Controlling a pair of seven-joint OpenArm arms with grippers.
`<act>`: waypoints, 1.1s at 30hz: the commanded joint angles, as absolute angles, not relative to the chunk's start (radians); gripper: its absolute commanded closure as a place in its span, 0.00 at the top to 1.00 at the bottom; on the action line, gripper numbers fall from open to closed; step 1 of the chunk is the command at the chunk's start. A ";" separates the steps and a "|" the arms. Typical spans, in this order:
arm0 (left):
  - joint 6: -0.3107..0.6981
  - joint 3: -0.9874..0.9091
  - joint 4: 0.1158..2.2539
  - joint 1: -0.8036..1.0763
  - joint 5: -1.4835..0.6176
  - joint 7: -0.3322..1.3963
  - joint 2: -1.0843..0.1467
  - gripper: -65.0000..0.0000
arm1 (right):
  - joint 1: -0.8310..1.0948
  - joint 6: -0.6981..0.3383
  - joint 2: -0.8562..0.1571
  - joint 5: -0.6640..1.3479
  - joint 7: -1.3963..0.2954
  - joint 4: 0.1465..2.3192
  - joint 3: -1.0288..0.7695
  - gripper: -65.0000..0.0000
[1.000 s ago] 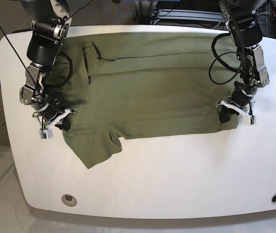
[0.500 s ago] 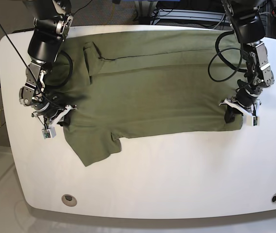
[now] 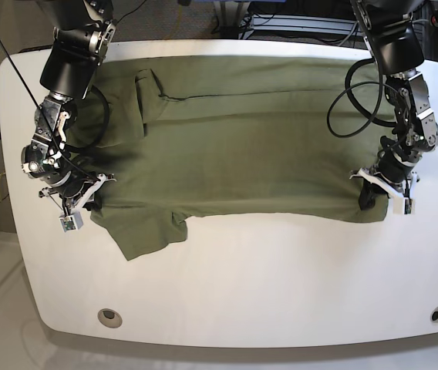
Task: Fold the T-shirt properly
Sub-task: 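Grasp the hem corners and fold them over toward the collar edge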
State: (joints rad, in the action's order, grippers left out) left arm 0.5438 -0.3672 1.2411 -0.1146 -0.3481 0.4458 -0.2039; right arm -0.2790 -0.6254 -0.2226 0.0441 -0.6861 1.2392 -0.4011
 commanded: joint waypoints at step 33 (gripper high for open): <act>0.550 -0.380 1.394 -0.058 -0.367 0.529 -0.321 0.00 | -0.099 -0.621 -0.213 0.051 -0.780 1.695 -0.410 0.00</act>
State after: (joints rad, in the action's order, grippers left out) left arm 0.5476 -0.3702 1.3678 -0.0628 -0.3485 0.5533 -0.2855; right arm -0.1108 -0.6270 -0.1970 0.0494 -0.8047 1.6325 -0.4057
